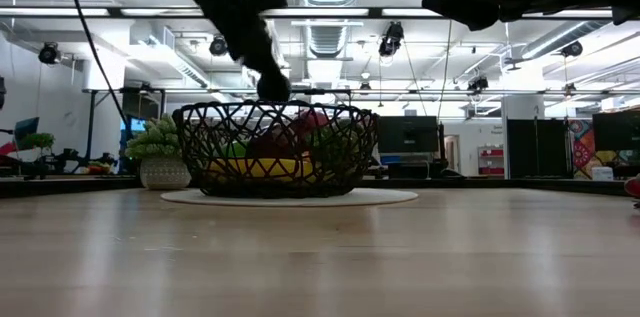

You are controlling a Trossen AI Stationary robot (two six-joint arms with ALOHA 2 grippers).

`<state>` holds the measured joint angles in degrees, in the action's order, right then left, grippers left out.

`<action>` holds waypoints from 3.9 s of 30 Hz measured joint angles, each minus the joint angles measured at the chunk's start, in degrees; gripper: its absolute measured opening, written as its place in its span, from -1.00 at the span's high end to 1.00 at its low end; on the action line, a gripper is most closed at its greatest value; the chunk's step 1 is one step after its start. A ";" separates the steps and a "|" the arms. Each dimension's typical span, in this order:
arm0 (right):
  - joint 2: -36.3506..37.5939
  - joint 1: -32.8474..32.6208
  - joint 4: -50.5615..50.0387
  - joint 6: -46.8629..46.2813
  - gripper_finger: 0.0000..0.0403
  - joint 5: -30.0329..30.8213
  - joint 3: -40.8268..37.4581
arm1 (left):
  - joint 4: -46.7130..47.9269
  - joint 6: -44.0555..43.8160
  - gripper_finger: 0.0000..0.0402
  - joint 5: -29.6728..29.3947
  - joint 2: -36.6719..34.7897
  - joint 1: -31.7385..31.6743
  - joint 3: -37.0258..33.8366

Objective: Build produce basket
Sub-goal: Put the plum into the wire basket, then put the red grapes into the wire basket

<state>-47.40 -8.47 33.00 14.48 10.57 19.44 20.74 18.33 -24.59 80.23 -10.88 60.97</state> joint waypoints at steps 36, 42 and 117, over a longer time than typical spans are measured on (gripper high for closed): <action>0.01 -0.16 -3.93 -15.86 -0.71 -1.64 0.04 | -2.11 -1.44 -0.39 -3.10 2.72 -7.66 -0.81; -0.58 -1.09 -20.98 -40.31 -0.71 -6.16 3.93 | -4.74 -5.90 -0.39 3.88 -4.96 -1.00 -1.80; -37.20 -21.27 -100.41 -85.52 0.95 -25.49 32.95 | -27.79 -5.42 -0.39 6.37 -12.88 16.53 -12.74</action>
<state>-84.60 -29.74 -67.41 -71.04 -14.92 52.40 -7.05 12.91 -18.22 67.35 5.65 48.23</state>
